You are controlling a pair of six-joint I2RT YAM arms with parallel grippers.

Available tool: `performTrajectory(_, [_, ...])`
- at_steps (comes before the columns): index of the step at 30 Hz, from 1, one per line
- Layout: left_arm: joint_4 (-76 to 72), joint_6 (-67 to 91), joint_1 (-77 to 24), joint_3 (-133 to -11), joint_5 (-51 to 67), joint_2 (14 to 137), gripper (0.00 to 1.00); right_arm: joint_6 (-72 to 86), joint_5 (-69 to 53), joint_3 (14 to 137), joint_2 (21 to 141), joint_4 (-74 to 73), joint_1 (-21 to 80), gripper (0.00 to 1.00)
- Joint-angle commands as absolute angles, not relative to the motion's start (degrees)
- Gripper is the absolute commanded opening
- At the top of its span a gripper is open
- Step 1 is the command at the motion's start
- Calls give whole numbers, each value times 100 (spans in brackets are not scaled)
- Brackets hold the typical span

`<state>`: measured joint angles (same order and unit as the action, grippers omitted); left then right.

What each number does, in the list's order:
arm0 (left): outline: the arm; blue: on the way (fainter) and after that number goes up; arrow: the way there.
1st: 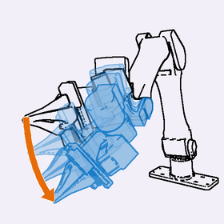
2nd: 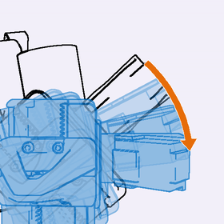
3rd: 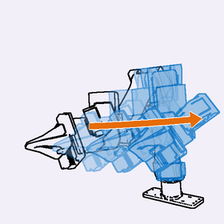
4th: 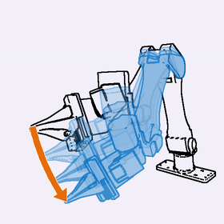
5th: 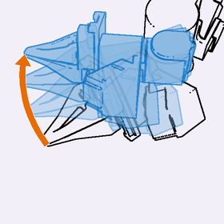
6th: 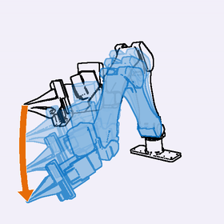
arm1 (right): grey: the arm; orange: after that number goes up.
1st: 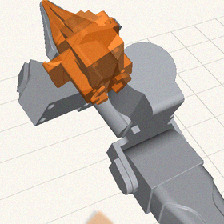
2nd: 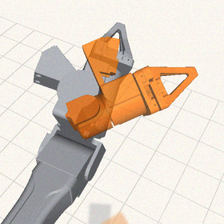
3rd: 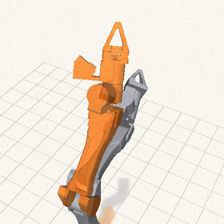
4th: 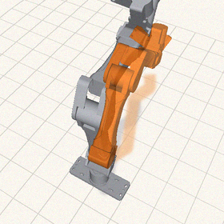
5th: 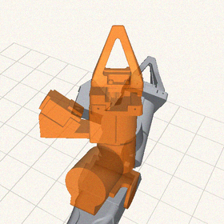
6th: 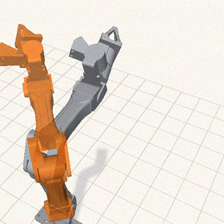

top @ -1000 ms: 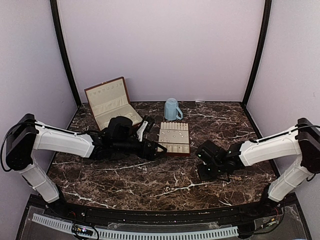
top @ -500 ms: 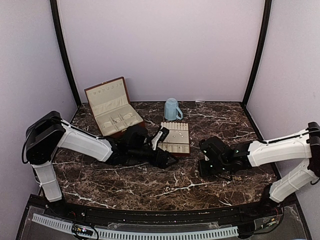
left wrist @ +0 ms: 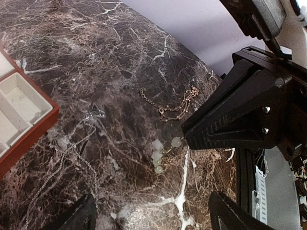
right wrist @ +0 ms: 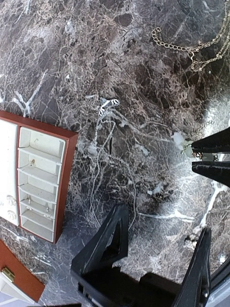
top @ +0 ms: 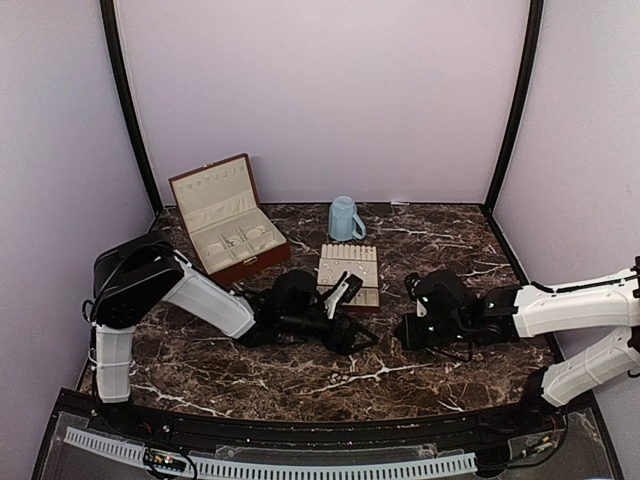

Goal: Organize the mixed jewelry
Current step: Pick up the bangle from the center of the board, then pass from the right arm to the left

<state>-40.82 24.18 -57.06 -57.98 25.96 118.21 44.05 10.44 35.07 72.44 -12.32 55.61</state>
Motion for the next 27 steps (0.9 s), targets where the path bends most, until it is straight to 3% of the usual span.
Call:
performTrajectory(1, [-4836,2304,-5799,-5850,2698,11894,83,4539,925,3442,6991,-959,5520,0])
performTrajectory(9, [-4964,2222,-5904,-5950,2468,12051,76,4635,775,3419,6788,-875,5491,0])
performTrajectory(19, [-4939,2221,-5965,-6149,2380,12289,52,4718,625,3447,6606,-836,5470,0])
performTrajectory(27, [-4897,2190,-6009,-6314,2393,12385,45,4733,547,3456,6592,-813,5467,0])
